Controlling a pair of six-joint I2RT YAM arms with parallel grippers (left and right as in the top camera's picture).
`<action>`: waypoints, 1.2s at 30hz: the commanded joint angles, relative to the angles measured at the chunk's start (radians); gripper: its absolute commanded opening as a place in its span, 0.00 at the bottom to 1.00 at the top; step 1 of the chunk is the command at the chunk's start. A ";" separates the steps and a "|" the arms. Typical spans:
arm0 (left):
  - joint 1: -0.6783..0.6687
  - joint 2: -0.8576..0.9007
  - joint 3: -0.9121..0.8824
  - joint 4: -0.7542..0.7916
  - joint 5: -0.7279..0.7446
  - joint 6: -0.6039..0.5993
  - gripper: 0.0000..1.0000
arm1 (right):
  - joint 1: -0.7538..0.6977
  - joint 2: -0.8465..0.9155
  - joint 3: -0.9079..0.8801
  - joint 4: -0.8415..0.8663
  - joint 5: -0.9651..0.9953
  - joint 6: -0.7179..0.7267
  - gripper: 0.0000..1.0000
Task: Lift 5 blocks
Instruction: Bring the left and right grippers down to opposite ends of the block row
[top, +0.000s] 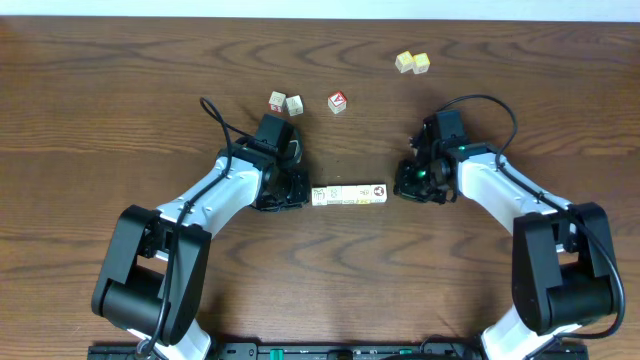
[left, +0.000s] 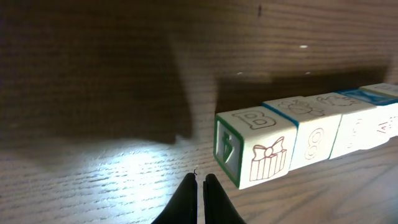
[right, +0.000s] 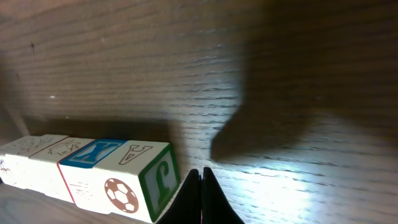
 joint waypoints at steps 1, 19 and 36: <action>-0.002 0.011 0.006 0.007 0.005 0.023 0.07 | 0.003 0.013 -0.006 0.006 -0.046 -0.023 0.01; -0.002 0.011 0.001 0.029 -0.006 -0.040 0.07 | 0.003 0.013 -0.006 0.008 -0.072 -0.022 0.01; -0.008 0.011 -0.006 0.029 -0.006 -0.067 0.07 | 0.003 0.013 -0.006 0.004 -0.073 -0.022 0.01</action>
